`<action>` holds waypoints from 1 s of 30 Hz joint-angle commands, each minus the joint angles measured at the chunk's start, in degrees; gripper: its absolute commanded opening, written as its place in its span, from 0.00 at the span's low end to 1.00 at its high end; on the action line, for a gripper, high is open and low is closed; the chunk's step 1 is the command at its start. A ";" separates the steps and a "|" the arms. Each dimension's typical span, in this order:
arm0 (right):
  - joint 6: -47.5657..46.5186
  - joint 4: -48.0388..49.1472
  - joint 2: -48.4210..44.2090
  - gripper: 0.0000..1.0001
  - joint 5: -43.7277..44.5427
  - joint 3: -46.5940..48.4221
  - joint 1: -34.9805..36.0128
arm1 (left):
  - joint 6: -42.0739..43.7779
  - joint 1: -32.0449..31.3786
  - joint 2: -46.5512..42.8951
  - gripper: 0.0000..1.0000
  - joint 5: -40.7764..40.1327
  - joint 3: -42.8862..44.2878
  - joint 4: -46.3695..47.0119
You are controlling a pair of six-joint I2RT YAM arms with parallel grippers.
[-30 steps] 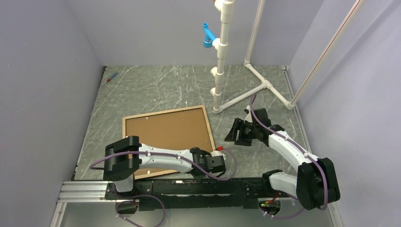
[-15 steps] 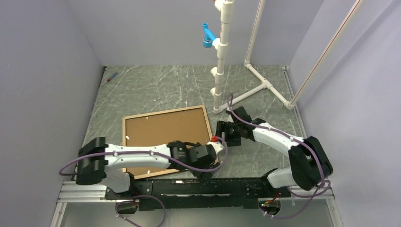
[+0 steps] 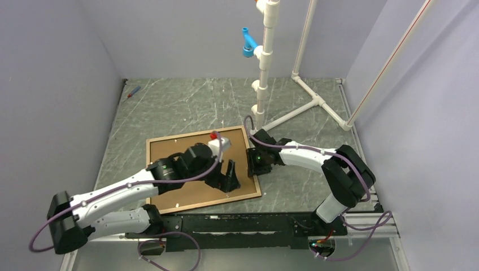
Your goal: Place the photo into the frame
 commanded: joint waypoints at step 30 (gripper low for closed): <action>16.42 -14.49 -27.43 0.00 14.45 -18.85 3.66 | -3.12 8.28 -0.36 0.96 -16.69 4.57 -16.60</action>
